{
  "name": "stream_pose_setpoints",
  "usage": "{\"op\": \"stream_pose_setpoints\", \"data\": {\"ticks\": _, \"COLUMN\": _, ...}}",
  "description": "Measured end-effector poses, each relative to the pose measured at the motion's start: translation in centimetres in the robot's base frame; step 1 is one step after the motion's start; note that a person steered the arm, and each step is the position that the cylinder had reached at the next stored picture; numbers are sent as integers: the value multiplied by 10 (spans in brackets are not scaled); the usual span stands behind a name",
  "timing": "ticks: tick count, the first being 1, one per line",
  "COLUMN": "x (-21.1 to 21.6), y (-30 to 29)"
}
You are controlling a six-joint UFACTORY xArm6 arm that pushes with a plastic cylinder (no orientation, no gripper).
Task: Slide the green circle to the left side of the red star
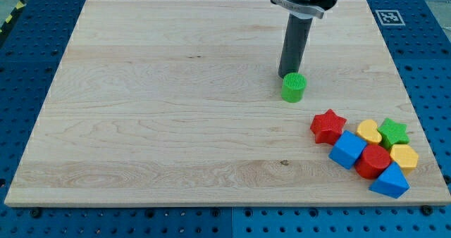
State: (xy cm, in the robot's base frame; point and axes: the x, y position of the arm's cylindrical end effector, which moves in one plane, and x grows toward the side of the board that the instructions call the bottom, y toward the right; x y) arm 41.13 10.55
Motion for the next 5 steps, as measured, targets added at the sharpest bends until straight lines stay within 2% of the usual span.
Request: {"op": "stream_pose_setpoints", "data": {"ticks": 5, "x": 67, "y": 14}}
